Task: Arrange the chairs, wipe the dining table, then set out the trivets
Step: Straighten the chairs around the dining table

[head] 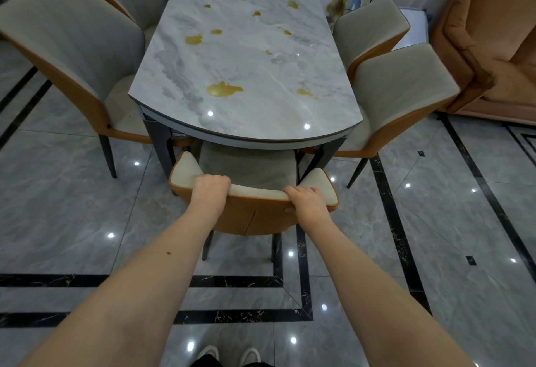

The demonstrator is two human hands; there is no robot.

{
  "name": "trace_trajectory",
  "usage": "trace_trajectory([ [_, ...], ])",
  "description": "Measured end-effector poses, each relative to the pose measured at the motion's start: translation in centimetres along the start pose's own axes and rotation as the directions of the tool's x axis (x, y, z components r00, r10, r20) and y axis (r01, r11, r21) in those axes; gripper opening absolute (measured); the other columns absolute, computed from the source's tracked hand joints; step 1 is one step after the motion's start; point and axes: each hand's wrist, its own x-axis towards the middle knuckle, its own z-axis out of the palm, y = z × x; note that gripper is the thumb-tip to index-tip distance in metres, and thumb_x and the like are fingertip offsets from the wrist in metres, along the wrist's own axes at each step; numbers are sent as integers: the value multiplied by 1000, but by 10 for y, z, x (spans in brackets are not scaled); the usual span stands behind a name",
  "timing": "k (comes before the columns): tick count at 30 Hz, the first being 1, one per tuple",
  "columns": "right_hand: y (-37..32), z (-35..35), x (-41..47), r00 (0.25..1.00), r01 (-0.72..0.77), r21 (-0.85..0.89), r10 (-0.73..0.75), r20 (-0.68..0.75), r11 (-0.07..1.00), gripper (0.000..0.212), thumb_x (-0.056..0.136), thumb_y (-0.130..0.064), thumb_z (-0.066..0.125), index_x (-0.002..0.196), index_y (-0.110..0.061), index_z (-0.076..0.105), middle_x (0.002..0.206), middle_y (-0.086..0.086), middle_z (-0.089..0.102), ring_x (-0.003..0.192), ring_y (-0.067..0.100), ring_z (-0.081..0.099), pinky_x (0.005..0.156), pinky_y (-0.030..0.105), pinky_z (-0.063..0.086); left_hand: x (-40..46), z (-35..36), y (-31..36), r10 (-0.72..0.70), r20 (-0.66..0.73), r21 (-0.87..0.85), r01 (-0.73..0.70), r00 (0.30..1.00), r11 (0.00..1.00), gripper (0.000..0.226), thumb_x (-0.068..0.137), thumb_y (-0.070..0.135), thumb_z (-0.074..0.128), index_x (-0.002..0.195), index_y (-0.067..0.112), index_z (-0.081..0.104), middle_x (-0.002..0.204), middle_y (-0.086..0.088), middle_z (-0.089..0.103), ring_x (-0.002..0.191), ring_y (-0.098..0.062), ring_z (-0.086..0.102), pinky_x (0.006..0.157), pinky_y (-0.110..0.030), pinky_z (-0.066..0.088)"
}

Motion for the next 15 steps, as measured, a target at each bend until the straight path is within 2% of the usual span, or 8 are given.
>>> trace_trajectory([
  [8, -1, 0, -3, 1000, -20, 0, 20, -8, 1000, 38, 89, -23, 62, 124, -24, 48, 118, -1, 59, 116, 21, 52, 107, 38, 30, -2, 0, -2, 13, -19, -28, -14, 1000, 1000, 24, 89, 9, 57, 112, 16, 51, 110, -5, 62, 102, -22, 59, 80, -30, 43],
  [11, -5, -2, -6, 999, -46, -17, 46, -4, 999, 43, 87, -25, 65, 126, -23, 46, 122, 0, 56, 119, 22, 49, 110, 40, 28, -6, 3, -3, 16, -49, -38, -18, 999, 999, 33, 84, 9, 63, 113, 16, 48, 112, -6, 61, 105, -23, 56, 91, -32, 40],
  [15, -10, 0, -11, 993, -112, -41, 110, -45, 993, 46, 85, -16, 64, 126, -20, 44, 123, 2, 55, 122, 24, 48, 114, 43, 25, -13, 8, -4, 34, -90, -35, -37, 995, 999, 54, 76, 12, 71, 121, 16, 43, 119, -6, 57, 115, -25, 50, 107, -36, 30],
])
